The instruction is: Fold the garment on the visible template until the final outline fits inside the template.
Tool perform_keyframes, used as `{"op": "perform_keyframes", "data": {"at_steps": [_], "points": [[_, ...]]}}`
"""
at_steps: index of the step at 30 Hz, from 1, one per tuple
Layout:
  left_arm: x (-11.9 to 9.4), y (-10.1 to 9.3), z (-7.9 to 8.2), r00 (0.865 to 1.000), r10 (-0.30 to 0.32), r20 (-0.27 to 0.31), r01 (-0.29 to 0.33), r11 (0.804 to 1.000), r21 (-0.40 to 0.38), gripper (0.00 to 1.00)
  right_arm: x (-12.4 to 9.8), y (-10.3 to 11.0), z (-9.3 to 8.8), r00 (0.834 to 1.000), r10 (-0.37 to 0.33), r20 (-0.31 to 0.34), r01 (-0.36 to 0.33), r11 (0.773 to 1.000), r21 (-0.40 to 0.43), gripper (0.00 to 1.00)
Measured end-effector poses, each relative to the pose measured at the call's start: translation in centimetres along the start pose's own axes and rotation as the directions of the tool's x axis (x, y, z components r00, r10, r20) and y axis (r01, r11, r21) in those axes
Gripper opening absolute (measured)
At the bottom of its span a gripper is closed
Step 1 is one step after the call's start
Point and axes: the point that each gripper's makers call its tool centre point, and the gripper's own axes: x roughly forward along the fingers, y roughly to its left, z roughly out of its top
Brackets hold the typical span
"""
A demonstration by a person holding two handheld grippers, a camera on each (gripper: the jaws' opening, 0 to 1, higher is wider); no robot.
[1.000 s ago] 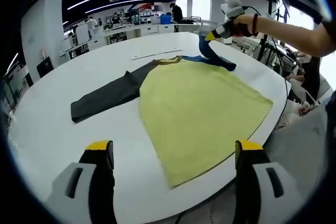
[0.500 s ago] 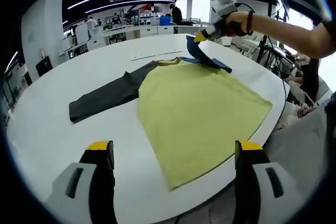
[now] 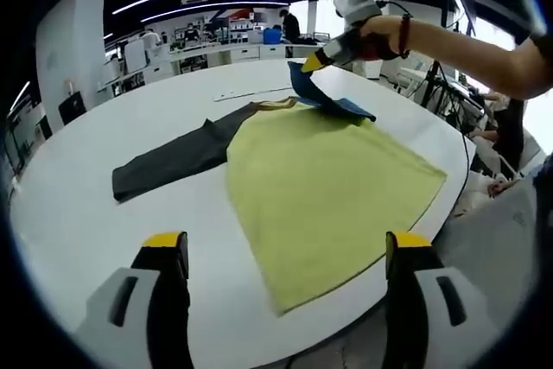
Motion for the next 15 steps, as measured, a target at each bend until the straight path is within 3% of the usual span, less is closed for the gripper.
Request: {"op": "perform_keyframes", "data": {"at_steps": [15], "points": [[0.1,0.1,-0.3,1.000,0.003,-0.003,-0.003,1.000,-0.010,0.91,1.4,4.6,1.0,0.997,0.072,0.003,-0.072,0.997,-0.042,0.00]]}}
